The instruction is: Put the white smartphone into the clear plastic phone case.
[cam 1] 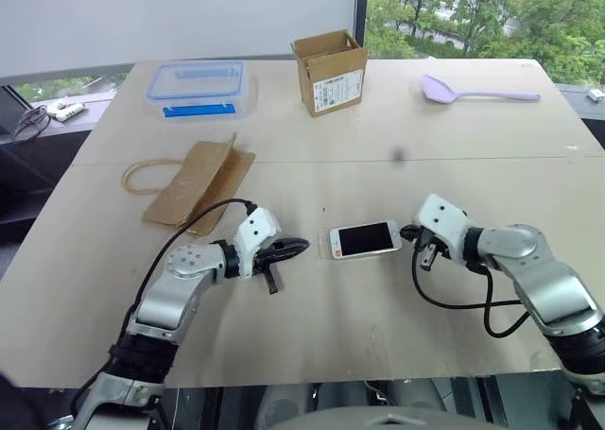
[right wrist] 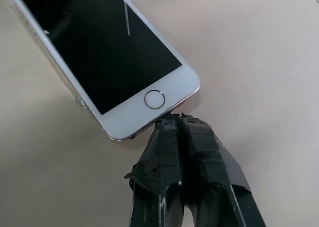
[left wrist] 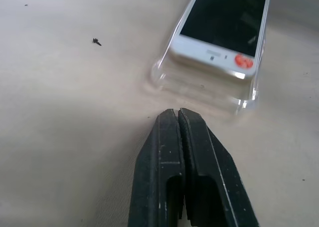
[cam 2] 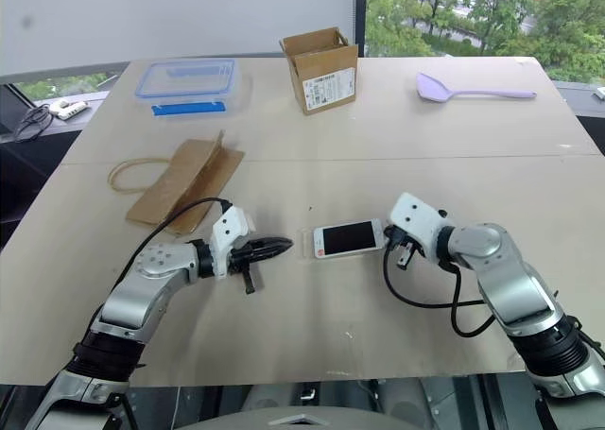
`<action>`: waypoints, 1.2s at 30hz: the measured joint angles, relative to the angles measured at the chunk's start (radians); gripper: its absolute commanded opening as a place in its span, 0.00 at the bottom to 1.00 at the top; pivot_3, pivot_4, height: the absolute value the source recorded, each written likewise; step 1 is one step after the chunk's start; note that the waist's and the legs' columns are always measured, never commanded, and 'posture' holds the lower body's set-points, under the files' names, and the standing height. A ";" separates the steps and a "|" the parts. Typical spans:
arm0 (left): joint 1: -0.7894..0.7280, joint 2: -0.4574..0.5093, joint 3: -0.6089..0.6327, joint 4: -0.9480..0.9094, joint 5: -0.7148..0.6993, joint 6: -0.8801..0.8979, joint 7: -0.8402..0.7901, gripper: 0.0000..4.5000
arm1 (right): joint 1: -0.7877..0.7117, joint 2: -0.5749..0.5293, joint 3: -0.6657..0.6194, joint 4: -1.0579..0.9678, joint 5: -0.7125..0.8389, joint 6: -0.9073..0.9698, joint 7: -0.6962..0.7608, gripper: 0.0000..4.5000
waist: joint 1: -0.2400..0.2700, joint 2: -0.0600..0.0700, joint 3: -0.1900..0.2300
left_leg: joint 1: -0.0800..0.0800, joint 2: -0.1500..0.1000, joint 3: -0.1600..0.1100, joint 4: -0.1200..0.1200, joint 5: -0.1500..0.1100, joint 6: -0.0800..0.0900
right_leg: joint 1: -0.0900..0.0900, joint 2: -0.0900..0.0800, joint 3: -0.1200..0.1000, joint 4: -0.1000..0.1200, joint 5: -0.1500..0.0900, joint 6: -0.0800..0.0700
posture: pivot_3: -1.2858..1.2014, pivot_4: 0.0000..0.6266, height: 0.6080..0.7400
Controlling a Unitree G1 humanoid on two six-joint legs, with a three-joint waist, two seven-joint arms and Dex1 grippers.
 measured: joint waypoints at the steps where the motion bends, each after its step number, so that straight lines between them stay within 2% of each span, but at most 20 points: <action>1: 0.001 -0.002 -0.002 -0.001 0.002 0.000 0.000 0.02 | -0.006 0.001 0.026 -0.003 -0.009 -0.001 -0.001 0.00 | 0.000 0.000 0.000 | 0.000 0.000 0.000 0.000 0.000 0.000 | 0.000 0.000 0.000 0.000 0.000 0.000 | 0.52 0.24 1.00; 13: 0.007 -0.007 0.002 -0.016 0.011 0.015 0.012 0.02 | -0.065 0.044 0.105 0.024 -0.047 0.005 -0.006 0.00 | -0.001 0.000 0.000 | 0.001 0.000 0.000 0.000 0.000 0.000 | 0.001 0.001 -0.001 0.001 0.000 0.000 | 0.52 0.24 1.00; 22: 0.002 -0.016 0.001 -0.099 0.028 0.150 0.053 0.02 | -0.075 0.048 0.118 0.043 -0.060 0.000 0.011 0.00 | -0.001 0.000 0.000 | 0.002 0.000 -0.001 0.002 0.000 0.000 | 0.003 0.001 0.000 0.003 0.000 0.000 | 0.52 0.24 1.00; 25: -0.002 -0.023 0.031 -0.114 0.010 0.185 0.068 0.02 | -0.070 0.039 0.096 0.042 -0.053 -0.003 0.019 0.00 | 0.000 -0.002 0.001 | 0.002 0.000 -0.001 0.002 0.000 0.000 | 0.002 0.001 -0.001 0.002 0.000 0.000 | 0.52 0.24 1.00; 30: -0.078 -0.051 0.111 -0.160 -0.142 0.224 0.031 0.02 | -0.031 0.038 0.016 0.031 0.013 -0.005 0.025 0.00 | 0.000 -0.005 0.003 | 0.001 0.000 -0.002 0.003 0.000 0.000 | 0.002 0.001 0.000 0.003 0.000 0.000 | 0.52 0.24 1.00; 33: -0.113 -0.057 0.096 -0.190 -0.196 0.258 0.002 0.02 | -0.014 0.028 -0.058 0.003 0.058 -0.005 0.025 0.00 | -0.003 -0.005 0.003 | 0.002 0.000 -0.001 0.003 0.000 0.000 | 0.003 0.001 0.000 0.002 0.001 0.000 | 0.52 0.24 1.00; 36: -0.115 -0.064 0.034 -0.174 -0.185 0.264 -0.005 0.02 | 0.002 0.010 -0.102 -0.002 0.079 -0.003 0.018 0.00 | -0.004 -0.005 0.003 | 0.002 0.000 -0.001 0.003 0.000 0.000 | 0.003 0.002 0.000 0.003 0.001 0.001 | 0.52 0.24 1.00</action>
